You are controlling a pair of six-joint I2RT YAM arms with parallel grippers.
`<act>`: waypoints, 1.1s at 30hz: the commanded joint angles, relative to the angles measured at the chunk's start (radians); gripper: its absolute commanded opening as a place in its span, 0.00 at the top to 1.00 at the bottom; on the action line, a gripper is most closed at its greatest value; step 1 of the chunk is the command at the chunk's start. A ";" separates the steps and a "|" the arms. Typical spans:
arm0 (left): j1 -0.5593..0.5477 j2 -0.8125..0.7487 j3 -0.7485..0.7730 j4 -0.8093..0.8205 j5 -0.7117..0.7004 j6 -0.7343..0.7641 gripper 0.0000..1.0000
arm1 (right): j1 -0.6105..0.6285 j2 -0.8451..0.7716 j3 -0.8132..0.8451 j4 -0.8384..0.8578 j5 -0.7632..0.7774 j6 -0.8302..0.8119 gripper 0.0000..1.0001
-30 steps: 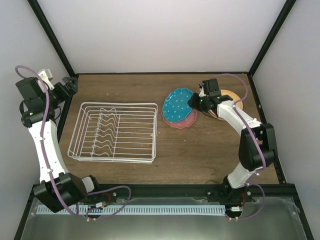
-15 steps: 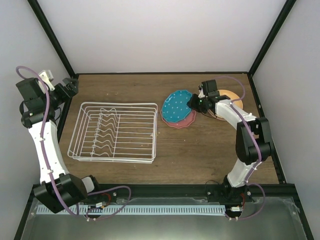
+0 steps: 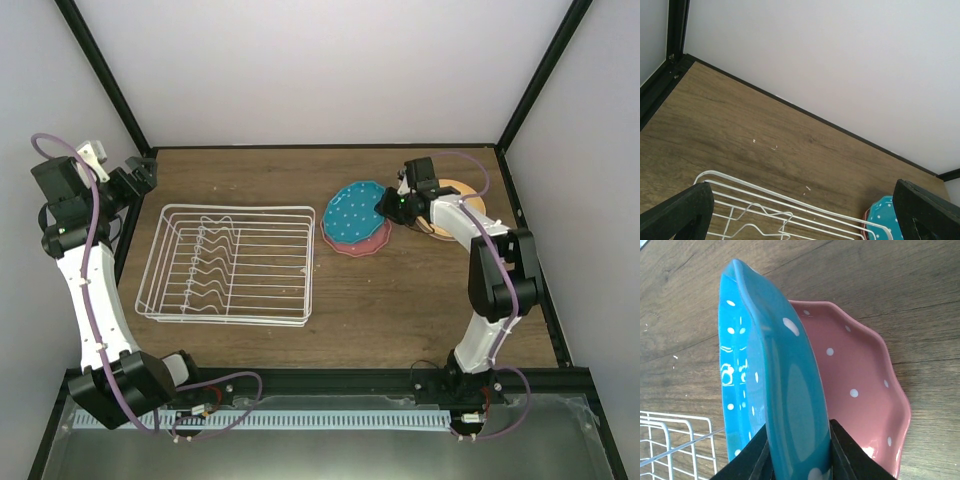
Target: Unload the plates from the dish rack
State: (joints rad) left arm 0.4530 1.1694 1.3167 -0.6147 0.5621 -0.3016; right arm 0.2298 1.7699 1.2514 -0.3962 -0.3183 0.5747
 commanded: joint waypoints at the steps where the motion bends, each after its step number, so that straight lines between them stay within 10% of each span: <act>1: 0.003 -0.018 0.013 0.002 0.010 0.013 0.00 | 0.003 0.059 0.034 -0.082 0.034 -0.052 0.75; 33: 0.003 -0.035 -0.007 0.007 0.019 0.003 0.00 | 0.002 0.165 0.011 -0.191 0.082 -0.109 0.74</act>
State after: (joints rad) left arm 0.4530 1.1534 1.3159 -0.6151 0.5632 -0.2951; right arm 0.2169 1.8671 1.3128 -0.4393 -0.3595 0.5419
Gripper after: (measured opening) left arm 0.999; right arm 0.265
